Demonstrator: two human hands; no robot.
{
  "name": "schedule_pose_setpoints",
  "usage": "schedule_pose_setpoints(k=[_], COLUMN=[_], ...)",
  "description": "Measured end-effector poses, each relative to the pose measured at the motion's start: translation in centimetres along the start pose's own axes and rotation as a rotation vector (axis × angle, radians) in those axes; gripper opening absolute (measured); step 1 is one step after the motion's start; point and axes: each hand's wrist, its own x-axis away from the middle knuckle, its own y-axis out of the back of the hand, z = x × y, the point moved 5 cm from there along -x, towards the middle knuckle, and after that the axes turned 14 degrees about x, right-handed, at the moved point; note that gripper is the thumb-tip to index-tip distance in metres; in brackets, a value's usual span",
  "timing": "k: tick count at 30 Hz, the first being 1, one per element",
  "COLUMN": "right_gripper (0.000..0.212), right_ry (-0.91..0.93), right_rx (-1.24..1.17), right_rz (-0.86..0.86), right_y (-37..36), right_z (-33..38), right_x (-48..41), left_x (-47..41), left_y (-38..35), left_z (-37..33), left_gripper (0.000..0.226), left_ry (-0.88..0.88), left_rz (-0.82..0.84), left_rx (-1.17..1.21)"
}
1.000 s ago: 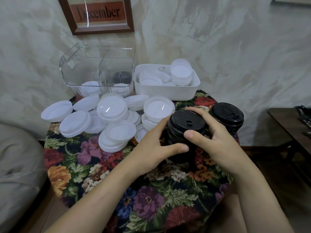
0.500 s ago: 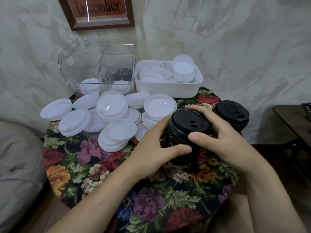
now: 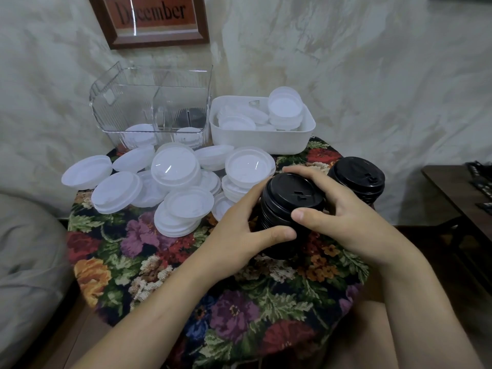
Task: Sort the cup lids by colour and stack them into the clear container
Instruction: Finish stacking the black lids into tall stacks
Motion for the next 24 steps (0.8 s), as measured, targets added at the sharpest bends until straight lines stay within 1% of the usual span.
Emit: schedule_pose_setpoints(k=[10,17,20,24], right_gripper=[0.065,0.07,0.068,0.066], right_ry=[-0.03,-0.036,-0.031,-0.028], right_rx=[-0.028,-0.218,-0.198,-0.111], right_rz=[0.115,0.164,0.174,0.166], right_y=[0.43,0.22,0.35,0.76], right_z=[-0.22,-0.75,-0.74,-0.58], right_x=[-0.2,-0.53,-0.66,-0.61], left_x=[-0.21,-0.41,-0.39,-0.43], left_y=[0.43,0.49,0.47,0.52], left_z=[-0.14,-0.12,-0.13,-0.04], left_gripper=[0.083,0.081,0.081,0.081], left_ry=[0.023,0.034,0.027,0.023], left_rz=[0.038,0.047,0.053,0.054], left_rx=[-0.012,-0.009,-0.004,0.003])
